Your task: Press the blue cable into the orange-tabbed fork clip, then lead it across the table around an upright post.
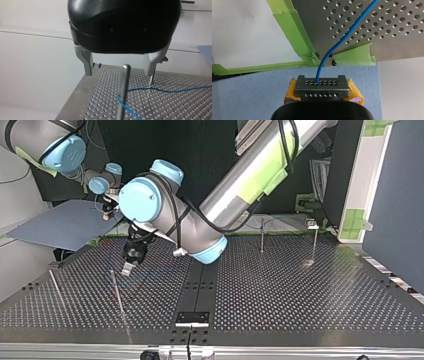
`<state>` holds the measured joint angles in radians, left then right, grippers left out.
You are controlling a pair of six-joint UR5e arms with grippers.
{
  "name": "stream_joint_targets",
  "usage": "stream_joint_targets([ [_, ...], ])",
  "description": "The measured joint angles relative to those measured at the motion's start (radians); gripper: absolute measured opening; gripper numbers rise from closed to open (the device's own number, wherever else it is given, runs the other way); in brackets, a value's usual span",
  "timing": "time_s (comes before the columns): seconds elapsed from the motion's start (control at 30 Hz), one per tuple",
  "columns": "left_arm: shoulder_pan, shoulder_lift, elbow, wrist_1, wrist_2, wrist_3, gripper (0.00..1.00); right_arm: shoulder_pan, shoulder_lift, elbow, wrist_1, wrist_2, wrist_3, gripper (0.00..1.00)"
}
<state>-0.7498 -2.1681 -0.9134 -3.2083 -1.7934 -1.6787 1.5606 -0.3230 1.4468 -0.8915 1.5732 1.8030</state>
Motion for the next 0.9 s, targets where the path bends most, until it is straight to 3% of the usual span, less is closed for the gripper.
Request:
stream_joint_targets([
  [0.23, 0.004, -0.001, 0.040, -0.038, 0.044, 0.013, 1.00, 0.000, 0.000, 0.000, 0.000, -0.001, 0.001, 0.00],
  [0.53, 0.012, -0.003, 0.045, -0.056, 0.106, -0.031, 1.00, 0.000, 0.000, 0.000, 0.000, -0.001, 0.001, 0.00],
  [0.9, 0.013, -0.004, 0.044, -0.056, 0.125, -0.071, 1.00, 0.000, 0.000, 0.000, 0.001, -0.006, 0.003, 0.00],
])
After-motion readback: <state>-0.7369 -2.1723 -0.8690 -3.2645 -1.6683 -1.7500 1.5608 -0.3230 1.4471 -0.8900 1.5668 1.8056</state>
